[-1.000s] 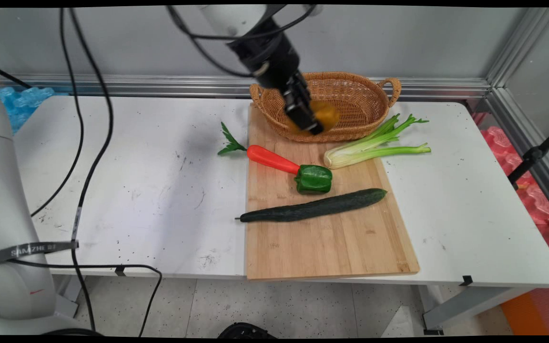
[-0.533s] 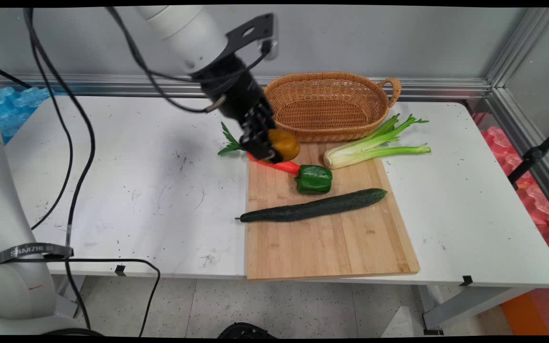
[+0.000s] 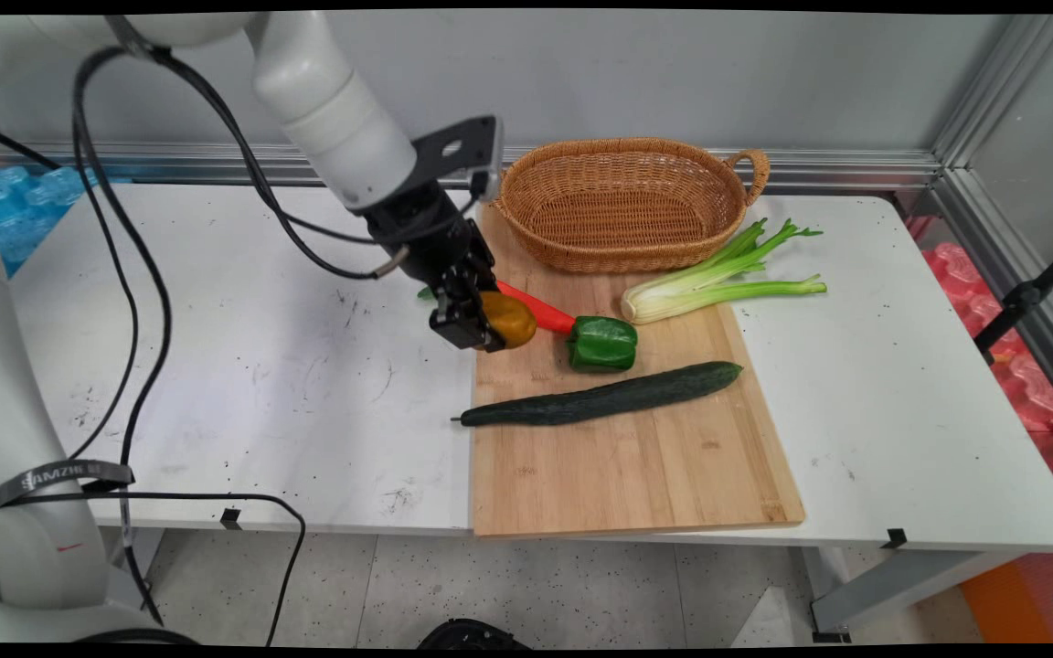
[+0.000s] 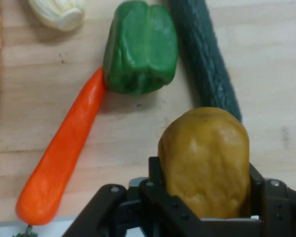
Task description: Place the picked object on the cutting board
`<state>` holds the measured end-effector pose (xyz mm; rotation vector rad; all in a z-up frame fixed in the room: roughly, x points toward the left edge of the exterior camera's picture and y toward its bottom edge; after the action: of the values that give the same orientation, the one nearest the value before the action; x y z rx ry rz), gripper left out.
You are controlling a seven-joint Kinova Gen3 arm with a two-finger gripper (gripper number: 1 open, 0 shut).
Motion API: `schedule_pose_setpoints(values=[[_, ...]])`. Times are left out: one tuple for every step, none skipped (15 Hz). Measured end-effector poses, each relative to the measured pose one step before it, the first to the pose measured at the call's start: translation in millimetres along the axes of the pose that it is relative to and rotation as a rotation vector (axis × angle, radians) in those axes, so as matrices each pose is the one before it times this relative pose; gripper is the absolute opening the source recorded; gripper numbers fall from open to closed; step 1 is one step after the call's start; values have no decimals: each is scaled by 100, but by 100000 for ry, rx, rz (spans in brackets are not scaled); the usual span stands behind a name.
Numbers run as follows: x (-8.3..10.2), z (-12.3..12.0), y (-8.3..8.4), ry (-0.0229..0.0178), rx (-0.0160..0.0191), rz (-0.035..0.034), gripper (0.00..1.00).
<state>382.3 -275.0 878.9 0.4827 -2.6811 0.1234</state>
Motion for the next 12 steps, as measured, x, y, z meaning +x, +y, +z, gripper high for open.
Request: schedule_pose_setpoints(values=[[-283,854,-133,-67,142,362,0],[-229,861,-131,63,129,363,0],[-167,862,-128,264,-34,329,0],[-123,698,-121,357,13,249,0],[-110,664,-124,373,32,260,0],[-97,520,-114,247,-32,254,0],[-114,601,-119,228,-76,296,0],[-161,638,-124,108,-124,317,0],[-161,485,-99,33,-91,187,0],[-201,495,-105,31,-70,186,0],[-189,359,-75,-24,-91,139,0],[-145,269,-51,-8,-64,128,0]])
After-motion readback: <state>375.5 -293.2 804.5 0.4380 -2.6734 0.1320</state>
